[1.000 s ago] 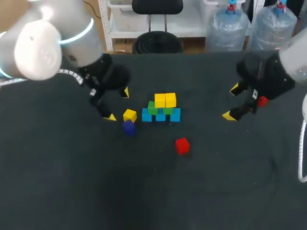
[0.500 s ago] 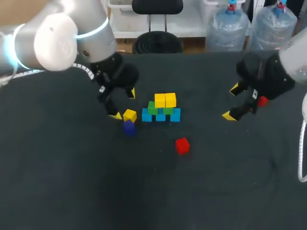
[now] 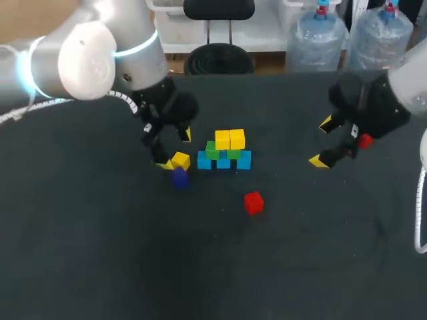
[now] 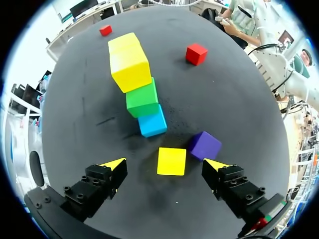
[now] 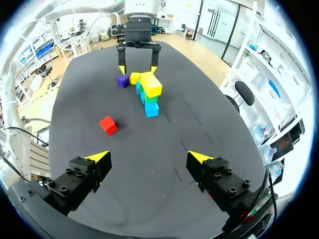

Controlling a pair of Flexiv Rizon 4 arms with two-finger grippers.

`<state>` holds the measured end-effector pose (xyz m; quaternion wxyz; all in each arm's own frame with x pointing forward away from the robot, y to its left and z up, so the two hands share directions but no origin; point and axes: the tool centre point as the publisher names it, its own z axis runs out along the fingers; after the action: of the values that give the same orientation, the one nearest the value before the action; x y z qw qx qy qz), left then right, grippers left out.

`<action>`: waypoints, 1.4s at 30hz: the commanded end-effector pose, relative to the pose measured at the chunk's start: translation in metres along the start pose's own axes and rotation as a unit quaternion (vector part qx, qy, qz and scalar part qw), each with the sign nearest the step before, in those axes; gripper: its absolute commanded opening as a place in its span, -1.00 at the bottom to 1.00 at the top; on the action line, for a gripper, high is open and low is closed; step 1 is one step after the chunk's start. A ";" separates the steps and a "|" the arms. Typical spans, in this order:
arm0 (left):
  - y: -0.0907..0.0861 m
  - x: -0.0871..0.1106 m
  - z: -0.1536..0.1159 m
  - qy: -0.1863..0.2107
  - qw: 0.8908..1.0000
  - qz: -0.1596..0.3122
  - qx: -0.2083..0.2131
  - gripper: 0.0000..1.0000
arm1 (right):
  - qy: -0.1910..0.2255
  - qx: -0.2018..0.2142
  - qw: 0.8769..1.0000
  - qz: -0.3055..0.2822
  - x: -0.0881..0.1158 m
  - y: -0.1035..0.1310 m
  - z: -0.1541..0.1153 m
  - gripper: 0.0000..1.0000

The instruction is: Place the blue cubes, place green cubes on the blue cubes, place the yellow cubes on the green cubes, then place the red cubes on the yellow cubes, and place purple cube on the red cubes.

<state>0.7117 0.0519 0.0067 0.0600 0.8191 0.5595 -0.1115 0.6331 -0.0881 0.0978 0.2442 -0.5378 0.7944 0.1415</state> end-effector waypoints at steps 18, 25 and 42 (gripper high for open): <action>0.003 0.005 0.002 0.008 1.000 -0.008 0.004 1.00 | -0.001 -0.001 1.000 0.000 0.000 -0.001 0.001 1.00; 0.006 0.008 -0.010 0.016 1.000 -0.014 -0.005 1.00 | -0.001 -0.001 1.000 0.000 0.000 -0.001 0.001 1.00; 0.014 0.019 -0.009 0.020 1.000 -0.010 -0.011 1.00 | -0.001 -0.001 1.000 0.000 0.000 -0.001 0.001 1.00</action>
<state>0.7281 0.0654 0.0129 0.0585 0.8148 0.5702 -0.0872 0.6330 -0.0881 0.0978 0.2441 -0.5378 0.7944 0.1415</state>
